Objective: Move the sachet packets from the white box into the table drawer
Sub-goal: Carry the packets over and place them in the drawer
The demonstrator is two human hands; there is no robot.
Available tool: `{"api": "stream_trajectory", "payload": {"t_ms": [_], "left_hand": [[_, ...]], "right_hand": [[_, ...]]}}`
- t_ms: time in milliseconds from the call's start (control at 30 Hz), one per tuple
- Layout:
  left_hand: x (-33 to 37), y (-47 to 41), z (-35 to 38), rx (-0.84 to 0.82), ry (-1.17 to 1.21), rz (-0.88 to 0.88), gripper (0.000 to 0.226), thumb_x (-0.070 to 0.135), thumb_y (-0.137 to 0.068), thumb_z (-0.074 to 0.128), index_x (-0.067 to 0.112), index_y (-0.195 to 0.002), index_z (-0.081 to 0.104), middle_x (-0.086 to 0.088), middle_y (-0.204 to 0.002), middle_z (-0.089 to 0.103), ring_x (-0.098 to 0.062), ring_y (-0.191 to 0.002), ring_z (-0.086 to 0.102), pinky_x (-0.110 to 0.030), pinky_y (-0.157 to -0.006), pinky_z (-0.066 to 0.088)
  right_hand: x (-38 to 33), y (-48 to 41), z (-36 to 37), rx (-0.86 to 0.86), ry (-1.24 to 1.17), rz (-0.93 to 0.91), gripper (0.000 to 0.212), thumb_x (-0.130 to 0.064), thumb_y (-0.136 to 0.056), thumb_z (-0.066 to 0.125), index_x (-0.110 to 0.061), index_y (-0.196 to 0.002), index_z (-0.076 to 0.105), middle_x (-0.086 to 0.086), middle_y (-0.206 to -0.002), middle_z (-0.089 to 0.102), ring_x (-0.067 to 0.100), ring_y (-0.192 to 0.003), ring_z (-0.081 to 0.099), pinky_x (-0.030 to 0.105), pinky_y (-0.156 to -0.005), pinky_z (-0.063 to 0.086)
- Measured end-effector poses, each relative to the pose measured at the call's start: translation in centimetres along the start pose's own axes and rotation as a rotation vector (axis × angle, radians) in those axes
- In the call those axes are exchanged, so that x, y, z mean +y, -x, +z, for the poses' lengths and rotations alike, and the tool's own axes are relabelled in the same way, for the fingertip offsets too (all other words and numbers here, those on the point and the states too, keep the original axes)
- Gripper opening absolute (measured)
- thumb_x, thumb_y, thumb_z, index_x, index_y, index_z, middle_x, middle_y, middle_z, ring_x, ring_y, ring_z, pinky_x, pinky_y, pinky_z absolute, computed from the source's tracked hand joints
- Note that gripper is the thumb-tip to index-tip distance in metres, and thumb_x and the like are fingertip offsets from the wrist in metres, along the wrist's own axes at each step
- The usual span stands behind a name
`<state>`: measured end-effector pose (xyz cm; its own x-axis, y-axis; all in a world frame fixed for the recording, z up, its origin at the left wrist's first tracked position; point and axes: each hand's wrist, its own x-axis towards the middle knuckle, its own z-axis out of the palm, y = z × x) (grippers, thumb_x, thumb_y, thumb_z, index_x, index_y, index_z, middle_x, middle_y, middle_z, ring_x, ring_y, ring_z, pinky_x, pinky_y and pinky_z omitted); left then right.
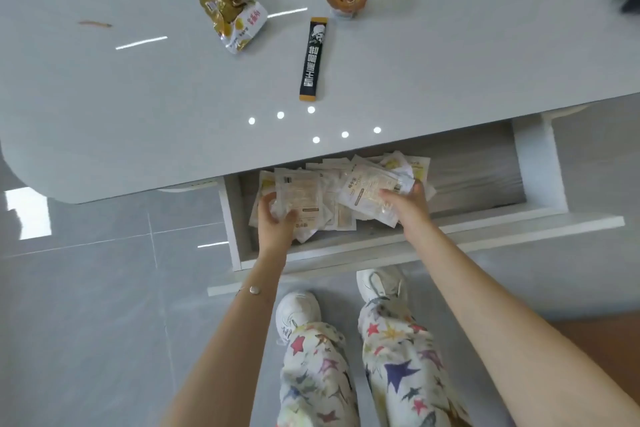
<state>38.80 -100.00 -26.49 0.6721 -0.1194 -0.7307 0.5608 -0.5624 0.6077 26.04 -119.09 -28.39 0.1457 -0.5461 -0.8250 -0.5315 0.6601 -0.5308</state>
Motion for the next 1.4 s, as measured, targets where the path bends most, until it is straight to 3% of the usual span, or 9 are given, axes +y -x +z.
{"api": "stream_trajectory", "payload": {"t_ms": [167, 300, 400, 667, 767, 1000, 1400], "left_hand": [[2.5, 4.1, -2.5, 0.015, -0.278, 0.173, 0.058, 0.018, -0.091, 0.061, 0.029, -0.142, 0.037, -0.001, -0.146, 0.037, -0.016, -0.129, 0.04, -0.032, -0.103, 0.037], [6.9, 9.5, -5.0, -0.006, -0.286, 0.261, 0.052, 0.025, -0.093, 0.058, 0.021, -0.142, 0.04, -0.001, -0.143, 0.046, -0.02, -0.131, 0.043, -0.047, -0.109, 0.039], [10.8, 14.4, -7.1, 0.022, -0.335, 0.291, 0.052, 0.037, -0.094, 0.057, 0.026, -0.142, 0.04, 0.0, -0.144, 0.046, -0.022, -0.133, 0.041, -0.044, -0.109, 0.037], [19.5, 27.6, -15.7, 0.183, -0.882, 0.59, 0.059, 0.047, -0.093, 0.05, 0.022, -0.145, 0.038, -0.006, -0.151, 0.038, -0.031, -0.14, 0.029, -0.048, -0.112, 0.025], [21.0, 31.6, -19.8, 0.259, -0.937, 0.579, 0.061, 0.051, -0.094, 0.044, 0.025, -0.148, 0.033, -0.007, -0.154, 0.033, -0.031, -0.143, 0.025, -0.049, -0.117, 0.019], [20.0, 38.7, -31.0, 0.462, -0.785, 0.385, 0.061, 0.052, -0.094, 0.046, 0.027, -0.148, 0.033, -0.005, -0.155, 0.032, -0.029, -0.145, 0.022, -0.045, -0.117, 0.017], [6.2, 47.9, -52.4, 0.759, -0.529, 0.082, 0.06, 0.048, -0.092, 0.05, 0.026, -0.146, 0.036, -0.006, -0.153, 0.034, -0.028, -0.142, 0.024, -0.044, -0.115, 0.019]], "right_hand": [[-2.5, 5.0, -2.0, 0.056, 0.466, -0.306, 0.071, -0.014, -0.081, 0.073, -0.019, -0.142, 0.038, 0.002, -0.134, 0.055, 0.021, -0.12, 0.054, 0.04, -0.099, 0.047], [-7.5, 11.9, -3.4, 0.043, 0.722, -0.557, 0.063, -0.011, -0.082, 0.069, -0.017, -0.139, 0.043, 0.003, -0.135, 0.054, 0.023, -0.124, 0.05, 0.039, -0.103, 0.043], [-11.9, 17.9, -4.2, 0.006, 0.886, -0.695, 0.06, -0.018, -0.085, 0.067, -0.017, -0.14, 0.043, 0.0, -0.139, 0.051, 0.022, -0.13, 0.044, 0.037, -0.108, 0.038], [-22.8, 34.0, -3.6, -0.116, 1.29, -0.949, 0.06, -0.029, -0.088, 0.056, -0.019, -0.145, 0.038, 0.005, -0.145, 0.041, 0.026, -0.136, 0.03, 0.038, -0.11, 0.026], [-25.1, 39.4, -1.4, -0.176, 1.407, -1.068, 0.062, -0.032, -0.089, 0.054, -0.022, -0.147, 0.032, 0.006, -0.147, 0.036, 0.026, -0.137, 0.027, 0.038, -0.111, 0.023], [-25.9, 50.6, 7.5, -0.381, 1.583, -1.324, 0.062, -0.03, -0.089, 0.052, -0.025, -0.147, 0.03, 0.007, -0.154, 0.026, 0.028, -0.144, 0.015, 0.043, -0.117, 0.014], [-14.0, 68.6, 25.7, -0.733, 1.744, -1.642, 0.068, -0.03, -0.084, 0.058, -0.026, -0.146, 0.033, 0.005, -0.149, 0.033, 0.024, -0.139, 0.024, 0.036, -0.113, 0.013]]}}
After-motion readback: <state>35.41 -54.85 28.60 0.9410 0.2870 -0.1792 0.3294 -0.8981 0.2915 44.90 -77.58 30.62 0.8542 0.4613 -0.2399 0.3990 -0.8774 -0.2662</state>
